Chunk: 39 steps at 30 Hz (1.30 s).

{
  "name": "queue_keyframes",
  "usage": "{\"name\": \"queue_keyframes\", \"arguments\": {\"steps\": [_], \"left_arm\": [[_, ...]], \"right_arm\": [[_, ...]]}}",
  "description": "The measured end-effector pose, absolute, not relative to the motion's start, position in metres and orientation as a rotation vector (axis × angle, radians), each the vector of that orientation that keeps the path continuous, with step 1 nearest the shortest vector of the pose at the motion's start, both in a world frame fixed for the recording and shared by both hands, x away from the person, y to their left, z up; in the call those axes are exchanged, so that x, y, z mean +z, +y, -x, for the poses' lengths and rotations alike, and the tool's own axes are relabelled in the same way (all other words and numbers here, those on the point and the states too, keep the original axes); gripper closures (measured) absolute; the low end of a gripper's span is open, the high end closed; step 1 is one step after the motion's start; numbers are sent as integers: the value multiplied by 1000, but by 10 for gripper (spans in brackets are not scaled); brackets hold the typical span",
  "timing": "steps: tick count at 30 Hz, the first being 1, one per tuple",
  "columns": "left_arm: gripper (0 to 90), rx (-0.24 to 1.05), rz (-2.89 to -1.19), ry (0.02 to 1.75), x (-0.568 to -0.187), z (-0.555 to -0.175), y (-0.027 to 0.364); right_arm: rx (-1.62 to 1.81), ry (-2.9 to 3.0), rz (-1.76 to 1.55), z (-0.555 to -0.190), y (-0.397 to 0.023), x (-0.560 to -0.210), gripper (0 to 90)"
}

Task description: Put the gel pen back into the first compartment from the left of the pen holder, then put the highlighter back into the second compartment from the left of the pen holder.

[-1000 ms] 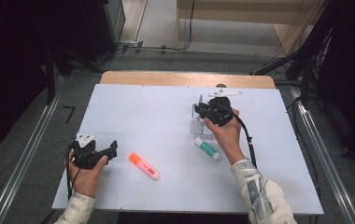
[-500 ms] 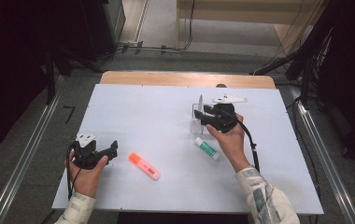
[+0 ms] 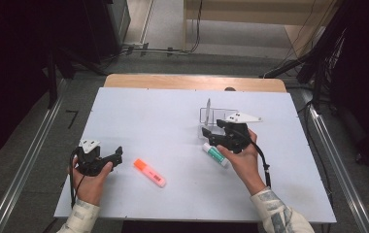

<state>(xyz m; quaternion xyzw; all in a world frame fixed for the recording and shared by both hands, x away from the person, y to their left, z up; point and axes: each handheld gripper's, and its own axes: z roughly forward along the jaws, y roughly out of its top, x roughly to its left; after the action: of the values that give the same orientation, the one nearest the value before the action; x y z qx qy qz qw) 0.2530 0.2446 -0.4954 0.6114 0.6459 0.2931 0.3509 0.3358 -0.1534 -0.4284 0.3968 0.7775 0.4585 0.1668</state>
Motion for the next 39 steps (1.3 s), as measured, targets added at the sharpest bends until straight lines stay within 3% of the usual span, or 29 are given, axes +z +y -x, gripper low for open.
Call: {"name": "queue_keyframes", "arguments": {"steps": [39], "left_arm": [[127,761,-1586,1678,-496,-254,246]], "right_arm": [[1259,2305,-1103,-318,-142,-451,264]]}}
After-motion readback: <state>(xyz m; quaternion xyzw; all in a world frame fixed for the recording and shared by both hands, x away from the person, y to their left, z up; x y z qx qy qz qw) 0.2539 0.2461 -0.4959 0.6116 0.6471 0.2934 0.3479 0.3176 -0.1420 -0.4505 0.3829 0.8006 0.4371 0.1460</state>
